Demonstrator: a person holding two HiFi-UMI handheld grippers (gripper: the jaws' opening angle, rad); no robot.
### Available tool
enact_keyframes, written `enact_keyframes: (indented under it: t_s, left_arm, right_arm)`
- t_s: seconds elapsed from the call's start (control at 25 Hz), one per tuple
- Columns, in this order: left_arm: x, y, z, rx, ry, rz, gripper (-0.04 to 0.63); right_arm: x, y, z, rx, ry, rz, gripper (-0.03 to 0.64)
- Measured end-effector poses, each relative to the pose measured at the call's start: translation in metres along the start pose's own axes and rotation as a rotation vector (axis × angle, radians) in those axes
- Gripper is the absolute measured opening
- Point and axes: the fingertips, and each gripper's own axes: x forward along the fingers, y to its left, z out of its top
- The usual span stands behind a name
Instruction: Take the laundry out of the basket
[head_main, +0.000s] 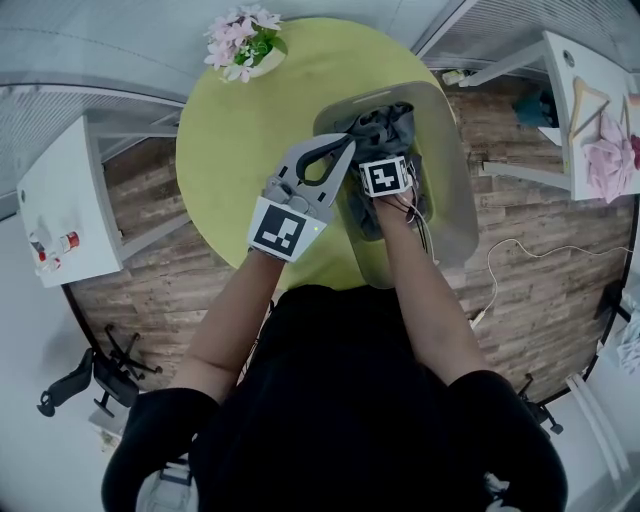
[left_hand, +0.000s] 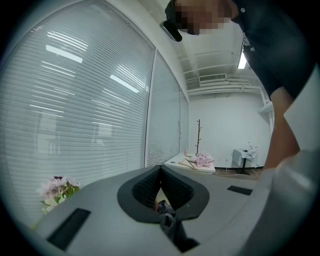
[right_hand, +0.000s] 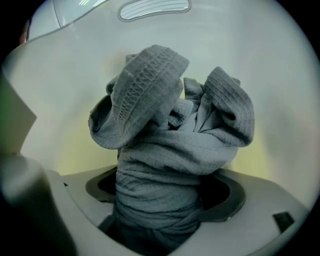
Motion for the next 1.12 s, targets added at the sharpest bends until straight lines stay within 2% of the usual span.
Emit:
enact_keyframes:
  t_s: [0.2, 0.48, 0.6, 0.92, 1.12]
  left_arm:
    - [-0.005, -0.006, 0.003, 0.014, 0.0, -0.005, 0.006]
    - [-0.011, -0.011, 0.007, 0.017, -0.007, -0.007, 0.006]
    - [-0.013, -0.014, 0.009, 0.018, -0.011, -0.004, 0.006]
    - [-0.022, -0.025, 0.013, 0.033, -0.024, -0.003, 0.006]
    - [-0.029, -0.032, 0.014, 0.036, -0.003, 0.005, 0.006]
  right_arm:
    - [-0.007, 0.003, 0.0, -0.021, 0.017, 0.023, 0.456]
    - [-0.024, 0.01, -0.001, -0.1, 0.019, 0.065, 0.389]
    - [-0.033, 0.013, -0.004, -0.145, 0.021, 0.084, 0.382]
    - [-0.06, 0.017, -0.011, -0.184, 0.046, 0.13, 0.38]
    - [-0.076, 0.019, -0.013, -0.22, 0.045, 0.155, 0.38]
